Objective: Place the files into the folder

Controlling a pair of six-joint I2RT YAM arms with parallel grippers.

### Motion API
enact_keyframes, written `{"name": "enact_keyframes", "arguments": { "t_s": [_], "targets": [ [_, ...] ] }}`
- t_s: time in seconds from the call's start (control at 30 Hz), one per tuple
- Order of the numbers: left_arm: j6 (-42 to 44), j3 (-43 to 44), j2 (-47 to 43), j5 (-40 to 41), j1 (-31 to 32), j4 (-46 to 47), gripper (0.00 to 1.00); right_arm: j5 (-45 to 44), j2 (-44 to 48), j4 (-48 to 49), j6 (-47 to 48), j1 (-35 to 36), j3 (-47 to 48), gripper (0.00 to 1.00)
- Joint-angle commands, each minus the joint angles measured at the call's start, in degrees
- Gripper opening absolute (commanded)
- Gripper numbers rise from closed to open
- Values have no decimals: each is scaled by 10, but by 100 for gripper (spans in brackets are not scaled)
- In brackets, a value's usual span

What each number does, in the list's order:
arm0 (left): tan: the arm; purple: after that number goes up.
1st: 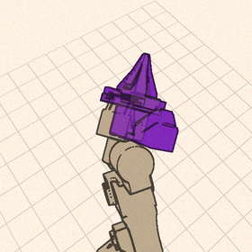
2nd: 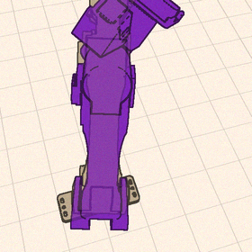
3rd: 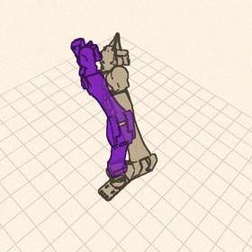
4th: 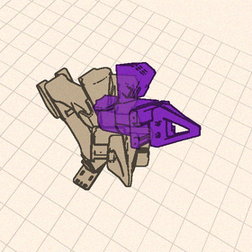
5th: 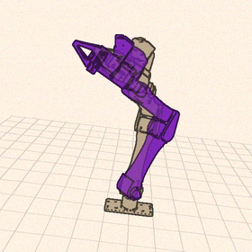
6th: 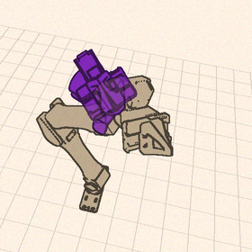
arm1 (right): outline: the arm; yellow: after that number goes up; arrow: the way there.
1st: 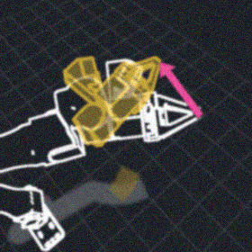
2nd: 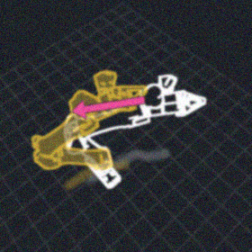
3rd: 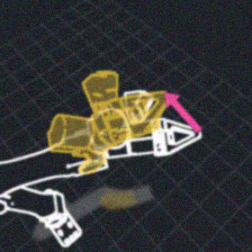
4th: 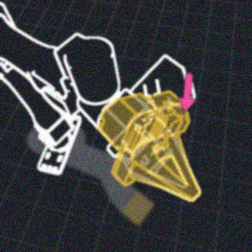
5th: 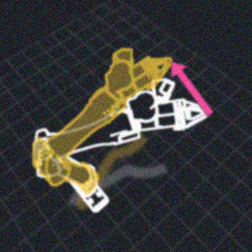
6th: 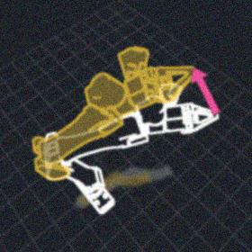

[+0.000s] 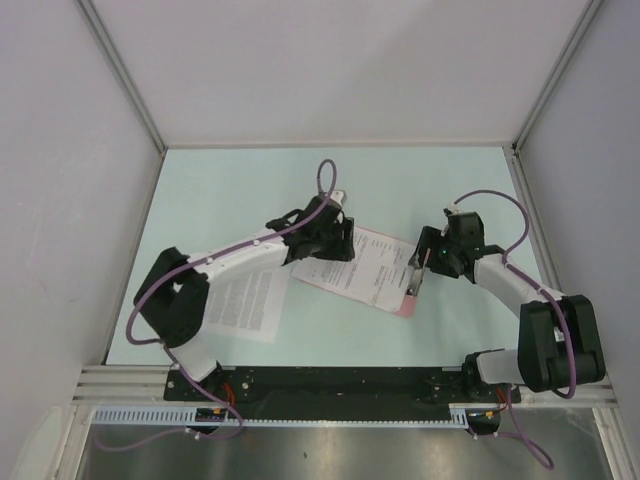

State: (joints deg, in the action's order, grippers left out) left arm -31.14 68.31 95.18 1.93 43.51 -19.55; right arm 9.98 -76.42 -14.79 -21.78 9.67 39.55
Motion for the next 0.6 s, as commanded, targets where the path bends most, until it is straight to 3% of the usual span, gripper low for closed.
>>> {"name": "enact_keyframes", "arguments": {
  "t_s": [0.0,0.2,0.57],
  "targets": [
    [-15,5,41,-26,19,29,63,-44,-9,-27,8,2,6,70],
    [-33,-4,71,-39,24,54,63,-66,-21,-36,-26,9,6,60],
    [-67,-27,101,-30,24,63,63,-96,-51,-31,-76,51,6,64]
  ]
}}
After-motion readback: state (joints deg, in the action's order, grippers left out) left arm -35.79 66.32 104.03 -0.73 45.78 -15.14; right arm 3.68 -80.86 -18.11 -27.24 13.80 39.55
